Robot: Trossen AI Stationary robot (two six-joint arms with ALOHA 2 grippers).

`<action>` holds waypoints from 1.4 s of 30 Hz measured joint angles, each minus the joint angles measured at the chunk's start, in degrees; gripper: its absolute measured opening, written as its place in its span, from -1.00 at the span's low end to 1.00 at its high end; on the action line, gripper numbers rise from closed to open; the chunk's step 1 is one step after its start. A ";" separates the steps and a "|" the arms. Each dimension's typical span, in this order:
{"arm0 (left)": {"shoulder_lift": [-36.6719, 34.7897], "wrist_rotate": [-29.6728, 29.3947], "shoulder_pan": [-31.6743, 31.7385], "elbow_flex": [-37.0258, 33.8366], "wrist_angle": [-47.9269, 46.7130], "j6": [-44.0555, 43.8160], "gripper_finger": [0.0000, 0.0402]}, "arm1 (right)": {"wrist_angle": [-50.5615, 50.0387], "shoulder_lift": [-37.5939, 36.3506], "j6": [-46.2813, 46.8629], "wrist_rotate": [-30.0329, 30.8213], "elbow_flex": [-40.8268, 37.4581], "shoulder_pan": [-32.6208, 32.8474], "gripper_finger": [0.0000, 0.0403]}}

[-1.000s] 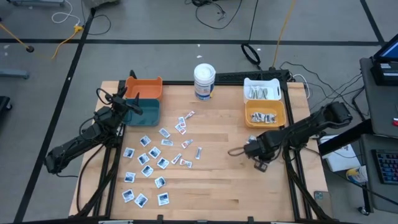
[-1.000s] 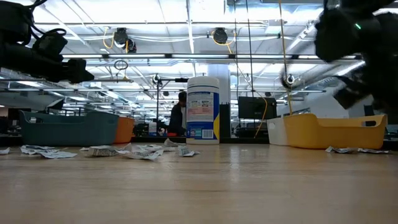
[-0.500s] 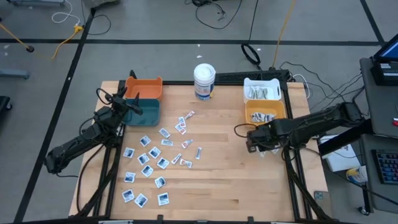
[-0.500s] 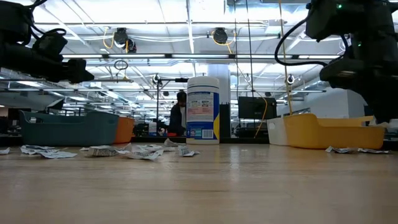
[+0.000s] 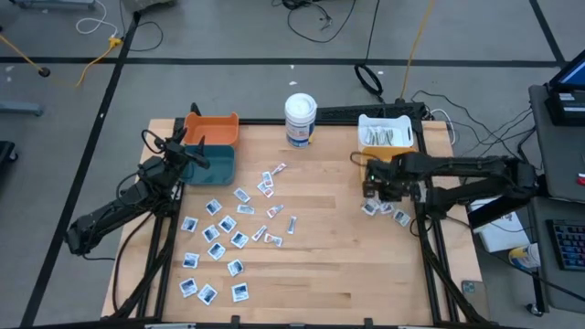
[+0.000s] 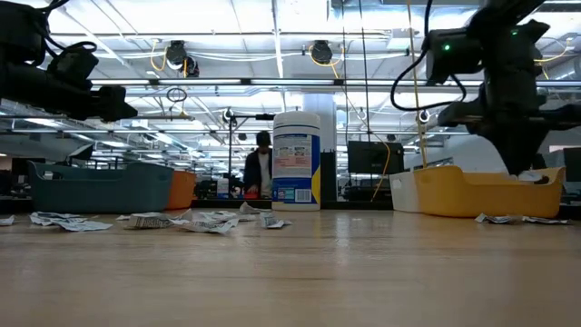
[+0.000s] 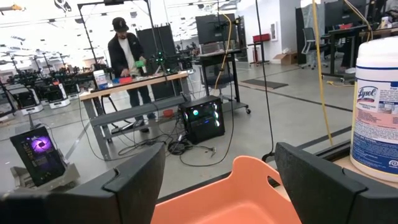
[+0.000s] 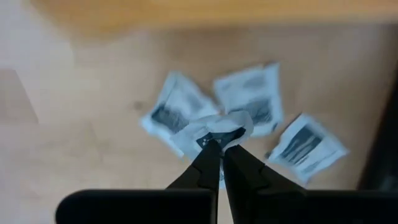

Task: Pick & Place First Aid Supplies
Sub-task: Put the black pad into the yellow bin

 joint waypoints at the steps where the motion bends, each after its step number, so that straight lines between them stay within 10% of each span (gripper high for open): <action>1: 0.01 0.00 0.00 0.00 0.00 0.00 0.53 | -0.26 0.01 -1.24 0.31 0.38 -1.85 -0.98; 20: 0.00 0.00 -0.01 0.00 0.00 0.00 0.53 | -0.90 0.42 -17.62 4.60 2.88 -29.32 -0.97; 35: 0.00 0.00 0.00 0.00 0.00 0.00 0.53 | 6.26 6.67 -22.41 11.88 2.90 -30.75 -0.93; 42: 0.00 0.00 0.00 0.00 0.00 0.00 0.53 | 4.99 6.65 -26.12 11.56 3.90 -29.88 -0.49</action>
